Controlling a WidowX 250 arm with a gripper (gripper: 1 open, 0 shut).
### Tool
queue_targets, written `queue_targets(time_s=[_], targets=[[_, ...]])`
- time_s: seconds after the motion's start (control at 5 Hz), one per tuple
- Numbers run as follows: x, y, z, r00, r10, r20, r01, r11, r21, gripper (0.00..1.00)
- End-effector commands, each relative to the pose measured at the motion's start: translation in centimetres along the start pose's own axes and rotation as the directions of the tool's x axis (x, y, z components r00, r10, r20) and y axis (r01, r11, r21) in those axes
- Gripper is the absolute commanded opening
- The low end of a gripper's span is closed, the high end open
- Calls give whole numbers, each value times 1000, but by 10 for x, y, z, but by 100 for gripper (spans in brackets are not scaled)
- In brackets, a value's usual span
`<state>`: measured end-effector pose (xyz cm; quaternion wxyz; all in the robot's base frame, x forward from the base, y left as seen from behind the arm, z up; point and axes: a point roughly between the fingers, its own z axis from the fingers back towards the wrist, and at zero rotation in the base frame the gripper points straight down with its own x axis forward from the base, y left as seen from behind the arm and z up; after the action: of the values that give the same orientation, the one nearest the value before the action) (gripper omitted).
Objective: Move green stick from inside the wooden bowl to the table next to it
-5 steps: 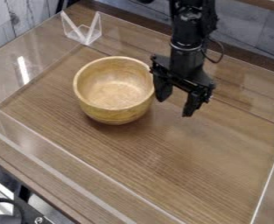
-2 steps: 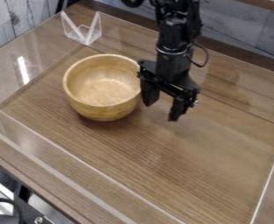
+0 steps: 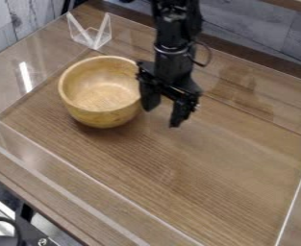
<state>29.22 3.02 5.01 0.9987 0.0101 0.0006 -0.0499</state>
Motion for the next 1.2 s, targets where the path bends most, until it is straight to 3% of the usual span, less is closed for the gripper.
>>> queue_targets(time_s=[0.0, 0.4, 1.0], targets=[[-1, 21, 22, 996, -19, 84, 16, 999, 32, 100], [-12, 71, 27, 994, -38, 107, 31, 997, 68, 100], [-17, 90, 14, 992, -86, 97, 76, 992, 105, 100]])
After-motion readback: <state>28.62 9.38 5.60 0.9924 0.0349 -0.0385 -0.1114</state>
